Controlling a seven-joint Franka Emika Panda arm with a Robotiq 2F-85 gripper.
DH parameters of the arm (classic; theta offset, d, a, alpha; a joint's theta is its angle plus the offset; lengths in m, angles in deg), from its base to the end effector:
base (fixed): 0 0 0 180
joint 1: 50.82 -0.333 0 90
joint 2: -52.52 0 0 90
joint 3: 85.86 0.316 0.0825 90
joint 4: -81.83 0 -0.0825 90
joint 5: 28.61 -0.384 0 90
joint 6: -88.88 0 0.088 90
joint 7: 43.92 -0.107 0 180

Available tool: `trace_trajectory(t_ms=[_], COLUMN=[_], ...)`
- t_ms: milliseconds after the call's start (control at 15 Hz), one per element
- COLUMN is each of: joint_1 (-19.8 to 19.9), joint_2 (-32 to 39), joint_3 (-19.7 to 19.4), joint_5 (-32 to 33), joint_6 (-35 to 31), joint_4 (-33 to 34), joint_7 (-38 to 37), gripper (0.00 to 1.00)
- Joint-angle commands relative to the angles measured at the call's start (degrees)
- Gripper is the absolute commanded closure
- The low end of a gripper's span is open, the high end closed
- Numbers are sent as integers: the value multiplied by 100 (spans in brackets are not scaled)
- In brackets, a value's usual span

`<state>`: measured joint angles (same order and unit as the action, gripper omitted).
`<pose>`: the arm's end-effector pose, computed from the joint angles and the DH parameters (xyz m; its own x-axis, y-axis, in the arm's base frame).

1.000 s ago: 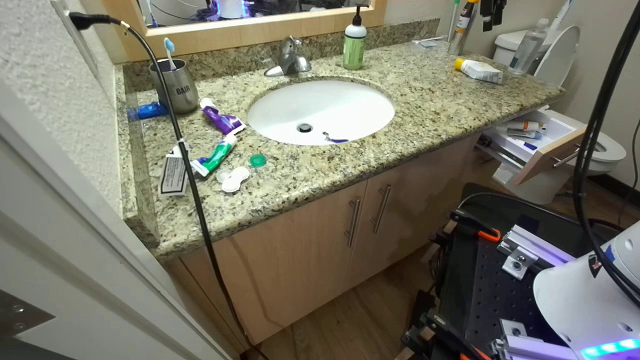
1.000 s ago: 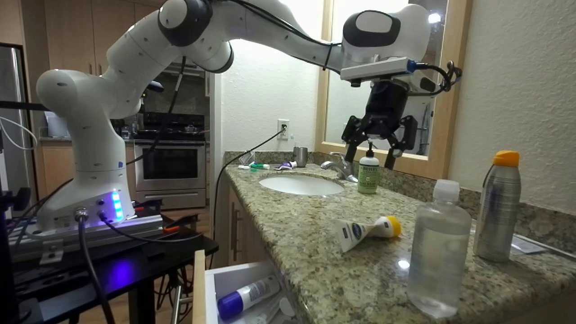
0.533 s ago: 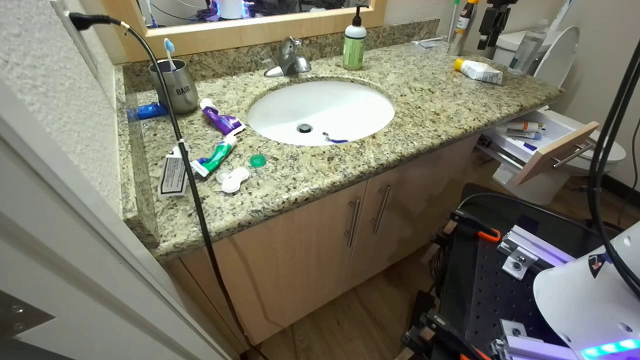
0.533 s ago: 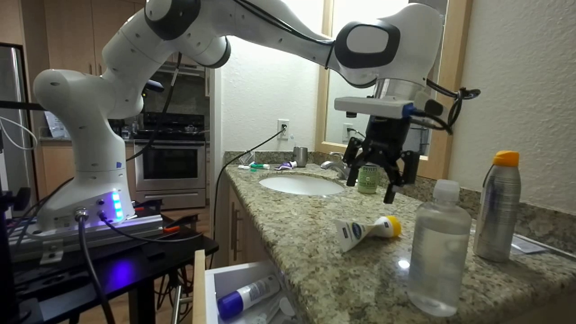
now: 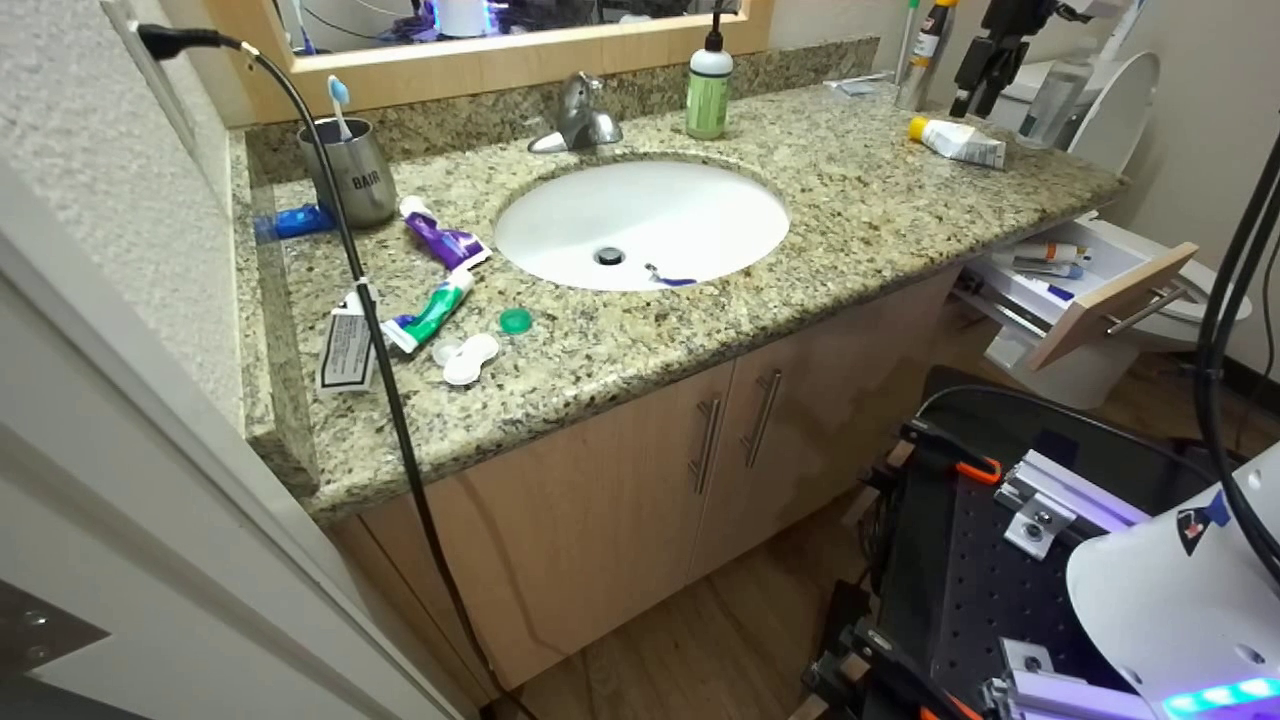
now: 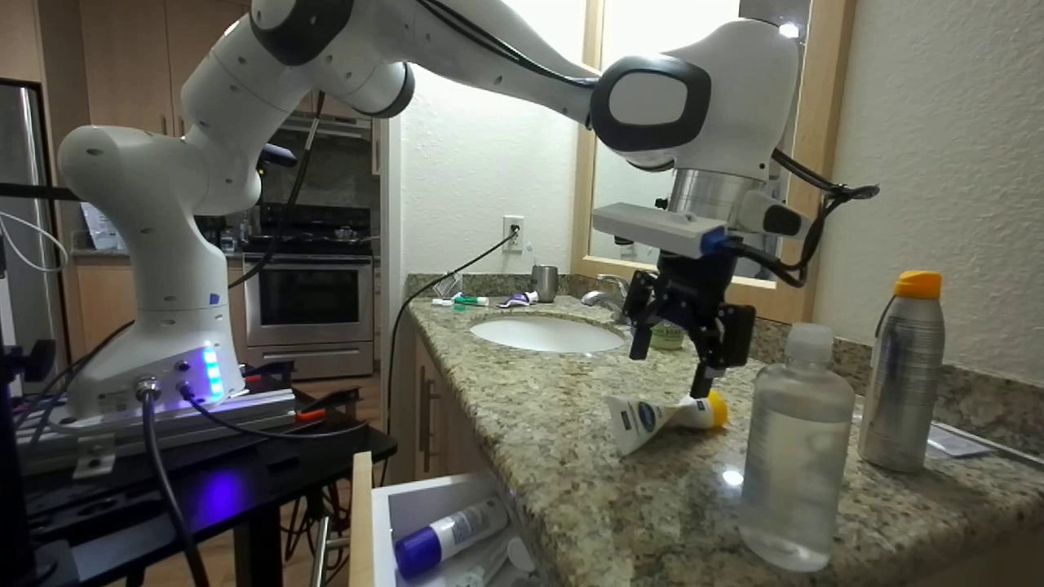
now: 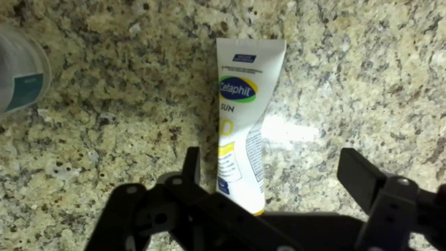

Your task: Put the white bottle with the yellow lid inside the open drawer on the right then close the drawer

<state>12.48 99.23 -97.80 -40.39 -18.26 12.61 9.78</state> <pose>0.2421 -0.6992 0.2844 0.9224 -0.3825 -0.0528 -0.3861 -0.9131 -0.1311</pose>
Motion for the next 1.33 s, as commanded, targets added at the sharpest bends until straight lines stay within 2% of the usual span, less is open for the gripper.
trace_trajectory(t_ms=[0, 200, 267, 467, 800, 867, 1067, 1133, 1200, 1267], joint_1=[41, -193, 5, -92, -86, -66, -36, -47, -52, -87], joint_2=[-1, 43, 94, 163, 197, 174, 183, 210, 242, 265], joint_3=[346, 290, 470, 476, 360, 472, 465, 473, 515, 507], joint_5=[-204, -356, -102, -92, 118, 81, 158, 156, 100, 121], joint_6=[-807, -1693, -1191, -1532, -1496, -1537, -1536, -1439, -1317, -1105], joint_4=[-234, -570, -218, -343, -319, -330, -332, -270, -195, -131], joint_7=[-590, -1133, -971, -1227, -1410, -1355, -1410, -1457, -1553, -1708], gripper=[0, 0, 0, 0, 0, 0, 0, 10, 27, 33])
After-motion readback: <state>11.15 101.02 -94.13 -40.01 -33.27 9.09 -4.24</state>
